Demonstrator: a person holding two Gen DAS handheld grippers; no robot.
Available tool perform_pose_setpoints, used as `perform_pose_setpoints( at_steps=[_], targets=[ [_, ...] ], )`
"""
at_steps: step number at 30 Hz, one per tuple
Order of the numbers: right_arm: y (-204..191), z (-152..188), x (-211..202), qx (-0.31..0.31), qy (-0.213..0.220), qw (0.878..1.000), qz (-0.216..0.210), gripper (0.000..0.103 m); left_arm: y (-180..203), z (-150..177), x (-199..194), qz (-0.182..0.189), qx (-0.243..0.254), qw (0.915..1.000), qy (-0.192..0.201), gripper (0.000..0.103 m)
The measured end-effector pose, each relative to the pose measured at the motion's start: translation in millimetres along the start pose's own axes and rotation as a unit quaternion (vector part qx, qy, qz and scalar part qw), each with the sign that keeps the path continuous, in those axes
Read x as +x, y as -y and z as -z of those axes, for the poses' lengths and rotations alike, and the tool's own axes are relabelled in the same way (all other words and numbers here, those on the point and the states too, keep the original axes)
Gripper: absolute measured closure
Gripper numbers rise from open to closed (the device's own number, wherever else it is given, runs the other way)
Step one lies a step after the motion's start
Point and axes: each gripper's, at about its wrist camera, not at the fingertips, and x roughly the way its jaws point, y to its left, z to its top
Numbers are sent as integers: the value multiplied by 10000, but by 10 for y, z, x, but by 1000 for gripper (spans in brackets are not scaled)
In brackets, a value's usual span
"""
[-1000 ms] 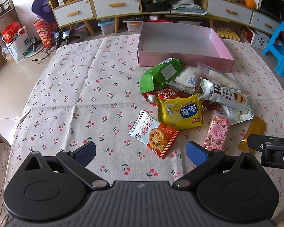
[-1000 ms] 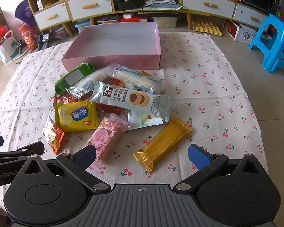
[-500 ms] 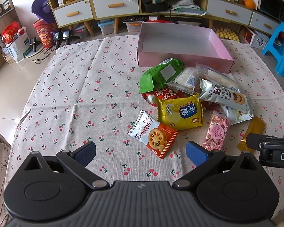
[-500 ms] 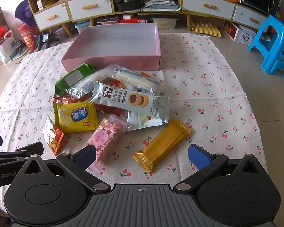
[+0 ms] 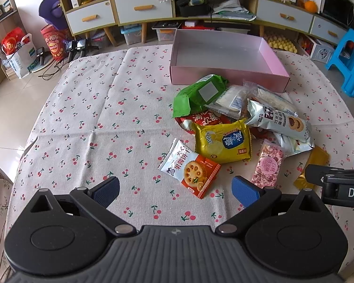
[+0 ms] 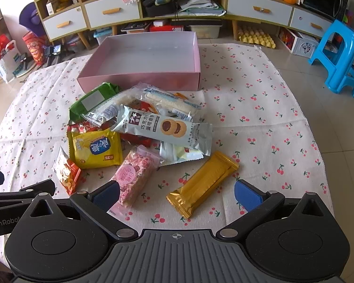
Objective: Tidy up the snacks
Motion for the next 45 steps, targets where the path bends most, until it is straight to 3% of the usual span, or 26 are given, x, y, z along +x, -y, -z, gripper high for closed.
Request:
perform_pose_setpoints(
  at_steps=[20, 33, 37, 45],
  targets=[
    [-5, -1, 2, -66, 53, 10000, 28, 0, -6, -5, -14, 28, 8, 10000, 28, 2],
    [-2, -110, -58, -438, 166, 9988, -109, 0, -27, -77, -71, 300, 42, 9992, 258, 1],
    [87, -242, -59, -353, 92, 9989, -282, 0, -19, -157, -128, 306, 246, 9977, 551, 1],
    [258, -571, 108, -190, -228, 9969, -726, 0, -122, -444, 53, 616, 618, 9952, 440, 4]
  ],
)
